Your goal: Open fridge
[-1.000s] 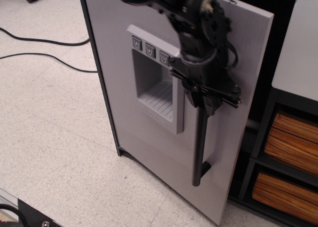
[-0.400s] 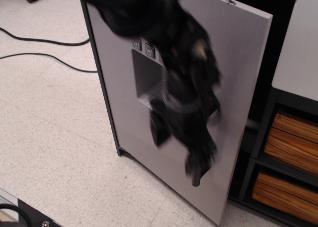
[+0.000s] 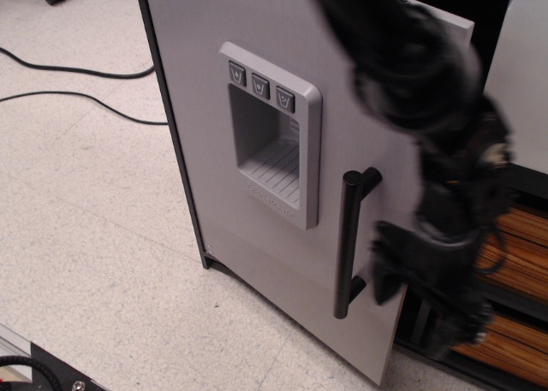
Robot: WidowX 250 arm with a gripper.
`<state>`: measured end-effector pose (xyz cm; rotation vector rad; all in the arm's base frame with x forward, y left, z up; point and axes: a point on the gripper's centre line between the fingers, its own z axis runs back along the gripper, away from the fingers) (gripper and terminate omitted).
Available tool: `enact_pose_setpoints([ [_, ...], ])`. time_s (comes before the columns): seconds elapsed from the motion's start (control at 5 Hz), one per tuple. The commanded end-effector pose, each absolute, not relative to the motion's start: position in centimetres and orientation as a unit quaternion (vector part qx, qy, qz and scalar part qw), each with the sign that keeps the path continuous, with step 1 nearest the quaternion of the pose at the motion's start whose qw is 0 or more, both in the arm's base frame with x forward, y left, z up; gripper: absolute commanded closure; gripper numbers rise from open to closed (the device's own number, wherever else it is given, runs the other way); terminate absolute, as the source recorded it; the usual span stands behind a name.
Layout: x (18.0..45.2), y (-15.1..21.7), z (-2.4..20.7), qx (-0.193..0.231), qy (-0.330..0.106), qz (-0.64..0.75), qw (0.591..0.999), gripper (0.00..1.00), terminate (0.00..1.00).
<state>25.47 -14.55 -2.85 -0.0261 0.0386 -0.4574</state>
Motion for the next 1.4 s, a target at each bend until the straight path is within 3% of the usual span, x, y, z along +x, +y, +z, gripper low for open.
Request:
enact_pose_setpoints([
  [0.0, 31.8, -20.2, -1.3, -0.042, -0.042, -0.223, 0.973, 0.00, 0.00],
  [0.2, 33.7, -20.5, -0.6, -0.029, -0.069, -0.207, 0.975, 0.00, 0.00],
  [0.6, 34.7, -16.0, 2.4, 0.038, -0.139, -0.142, 0.979, 0.00, 0.00],
  [1.2, 33.2, -8.4, 7.6, 0.046, -0.169, -0.031, 0.984, 0.00, 0.00],
])
